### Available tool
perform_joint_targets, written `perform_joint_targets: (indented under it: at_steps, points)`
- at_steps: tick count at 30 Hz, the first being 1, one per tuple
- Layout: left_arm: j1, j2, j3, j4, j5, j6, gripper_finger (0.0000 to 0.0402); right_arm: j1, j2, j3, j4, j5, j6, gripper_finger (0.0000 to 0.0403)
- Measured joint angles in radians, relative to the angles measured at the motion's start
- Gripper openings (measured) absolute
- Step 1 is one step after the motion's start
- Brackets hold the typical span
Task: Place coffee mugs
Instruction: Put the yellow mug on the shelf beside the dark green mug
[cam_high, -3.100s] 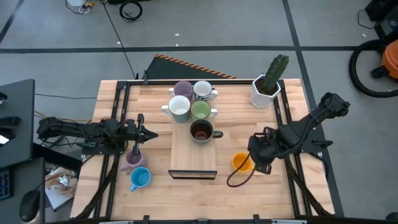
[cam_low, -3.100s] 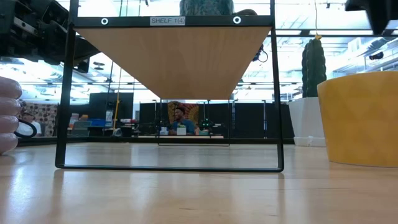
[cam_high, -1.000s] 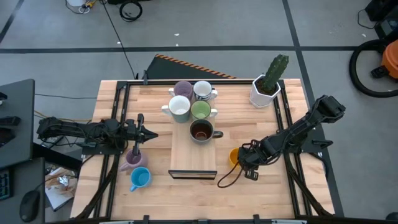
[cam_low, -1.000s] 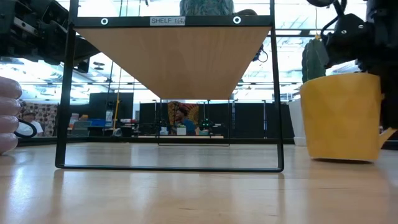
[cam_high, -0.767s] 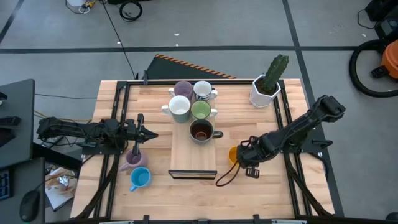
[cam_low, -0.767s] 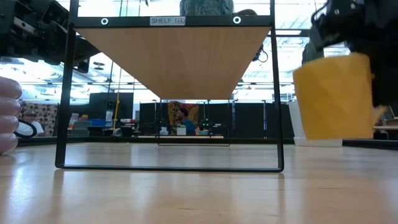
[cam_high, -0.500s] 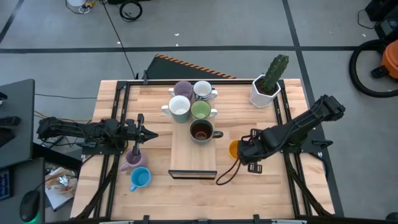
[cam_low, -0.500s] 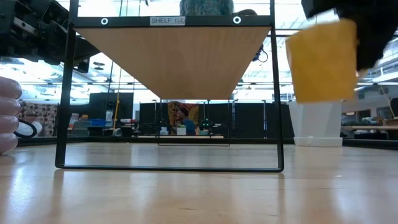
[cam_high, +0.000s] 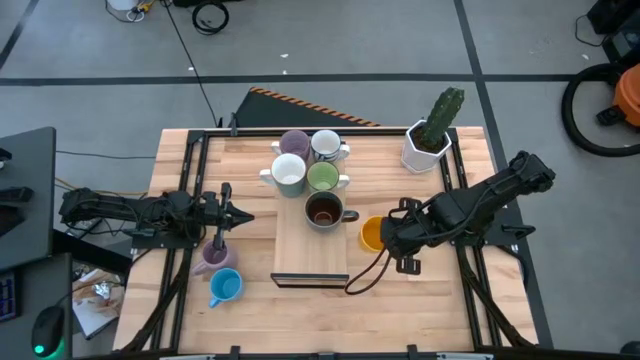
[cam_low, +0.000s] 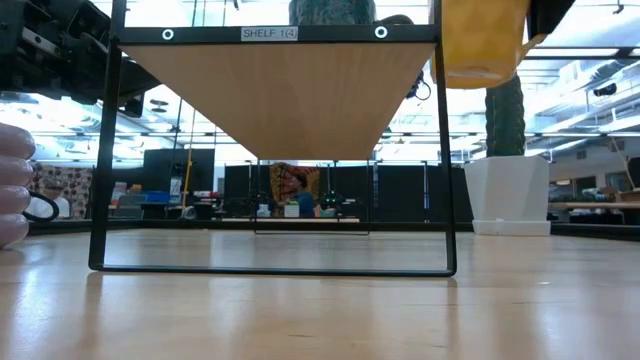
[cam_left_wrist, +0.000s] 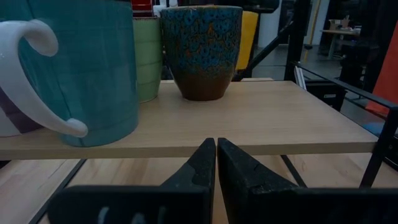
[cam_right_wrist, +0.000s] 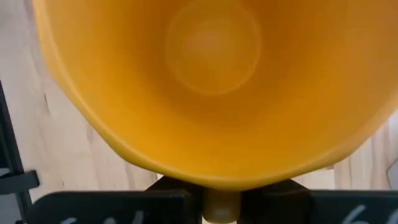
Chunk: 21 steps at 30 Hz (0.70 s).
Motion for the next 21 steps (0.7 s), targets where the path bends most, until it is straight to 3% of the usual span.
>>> perform_joint_targets:
  at_steps: [21]
  points:
    - [0.000,0.000,0.000,0.000,0.000,0.000,0.0023,0.059,0.003,0.015,0.162,-0.028,0.095,0.0053]
